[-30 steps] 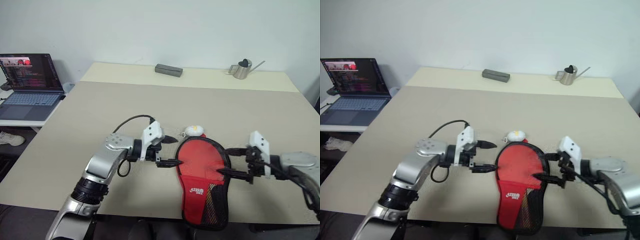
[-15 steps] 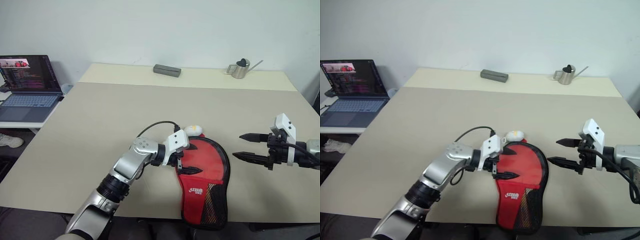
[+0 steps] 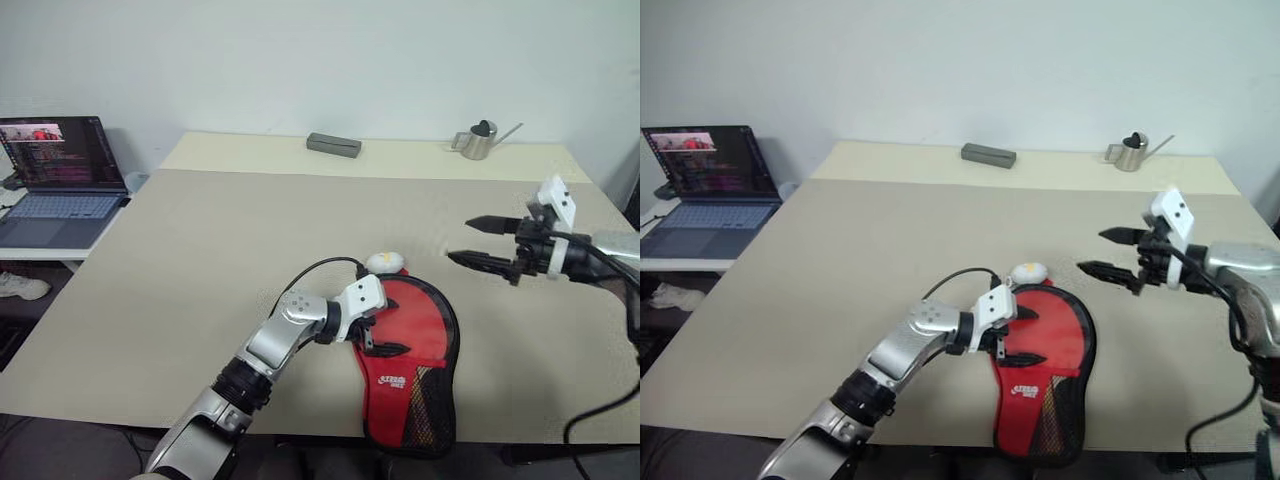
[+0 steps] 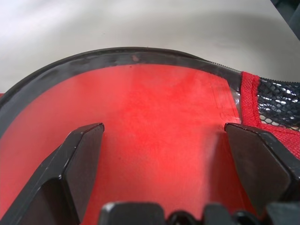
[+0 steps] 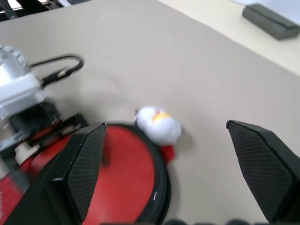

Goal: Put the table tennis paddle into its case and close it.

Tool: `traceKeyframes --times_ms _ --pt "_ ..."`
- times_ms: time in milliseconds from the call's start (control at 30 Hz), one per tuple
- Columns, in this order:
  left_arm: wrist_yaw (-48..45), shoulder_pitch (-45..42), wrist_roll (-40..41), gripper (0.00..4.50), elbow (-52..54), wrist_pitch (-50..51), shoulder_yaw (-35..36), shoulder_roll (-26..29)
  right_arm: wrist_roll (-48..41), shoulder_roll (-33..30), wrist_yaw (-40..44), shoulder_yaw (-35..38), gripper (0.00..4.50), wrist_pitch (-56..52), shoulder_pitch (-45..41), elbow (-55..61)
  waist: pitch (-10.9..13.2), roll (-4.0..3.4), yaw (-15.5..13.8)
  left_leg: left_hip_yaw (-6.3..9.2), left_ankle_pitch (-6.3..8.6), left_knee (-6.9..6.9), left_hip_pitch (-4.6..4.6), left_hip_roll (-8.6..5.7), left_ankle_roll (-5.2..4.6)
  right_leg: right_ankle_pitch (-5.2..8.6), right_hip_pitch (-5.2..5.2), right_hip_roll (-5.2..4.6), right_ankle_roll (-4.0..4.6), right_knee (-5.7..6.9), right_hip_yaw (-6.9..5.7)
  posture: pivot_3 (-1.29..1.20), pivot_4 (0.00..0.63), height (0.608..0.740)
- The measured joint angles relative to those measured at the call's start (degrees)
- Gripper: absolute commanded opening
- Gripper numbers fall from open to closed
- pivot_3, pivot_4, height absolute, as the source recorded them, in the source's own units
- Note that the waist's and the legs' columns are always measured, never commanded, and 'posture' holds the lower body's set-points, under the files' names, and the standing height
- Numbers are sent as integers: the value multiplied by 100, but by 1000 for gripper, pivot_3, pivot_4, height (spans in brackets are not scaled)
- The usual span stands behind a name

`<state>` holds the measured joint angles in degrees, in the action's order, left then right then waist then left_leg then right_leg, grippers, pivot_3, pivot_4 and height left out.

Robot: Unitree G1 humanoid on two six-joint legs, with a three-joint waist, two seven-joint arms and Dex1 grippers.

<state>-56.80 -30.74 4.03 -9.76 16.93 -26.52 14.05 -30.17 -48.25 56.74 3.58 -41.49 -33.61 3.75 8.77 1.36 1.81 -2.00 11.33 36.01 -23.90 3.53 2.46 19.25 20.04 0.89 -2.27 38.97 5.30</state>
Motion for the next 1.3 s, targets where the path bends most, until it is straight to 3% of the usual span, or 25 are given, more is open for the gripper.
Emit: traceKeyframes --times_ms 233,467,633,1100,1200,1300 --pt "169 49 -16 4470 19 35 4 -101 662 1094 61 -1011 4500 254 -1332 -1372 -1 -2 -25 -4 0 2 -4 0 0 0 2 -3 1 2 -3 0 150 740" --pt "243 83 -16 4470 87 102 5 -99 1686 1620 332 -1825 4500 931 -2163 -3501 -1 -4 -26 -16 1 1 -3 1 -1 -1 9 -6 2 5 -10 0 150 740" --pt "242 85 -13 4470 109 144 8 -89 2254 1897 462 -1990 4500 1451 -2555 -4642 -1 -5 -17 -17 1 0 -2 2 -1 -1 9 -6 2 5 -10 0 150 740" --pt "169 76 -12 4470 120 177 4 -71 2723 2464 761 -2040 4500 1872 -2668 -5402 -1 -6 -13 -17 1 0 -2 3 -1 -1 9 -5 2 7 -11 0 150 740" --pt "132 74 -10 4500 117 175 7 -71 2739 2481 689 -2012 3945 1916 -2677 -5519 -1 -6 -12 -17 1 -1 -2 3 -1 -1 9 -5 2 6 -10 0 150 740" --pt "109 75 4 4500 109 174 21 -72 2741 2514 607 -1893 2958 1925 -2677 -5594 -1 -7 -8 -18 1 -2 -2 3 -1 -1 10 -5 2 6 -9 0 150 740"
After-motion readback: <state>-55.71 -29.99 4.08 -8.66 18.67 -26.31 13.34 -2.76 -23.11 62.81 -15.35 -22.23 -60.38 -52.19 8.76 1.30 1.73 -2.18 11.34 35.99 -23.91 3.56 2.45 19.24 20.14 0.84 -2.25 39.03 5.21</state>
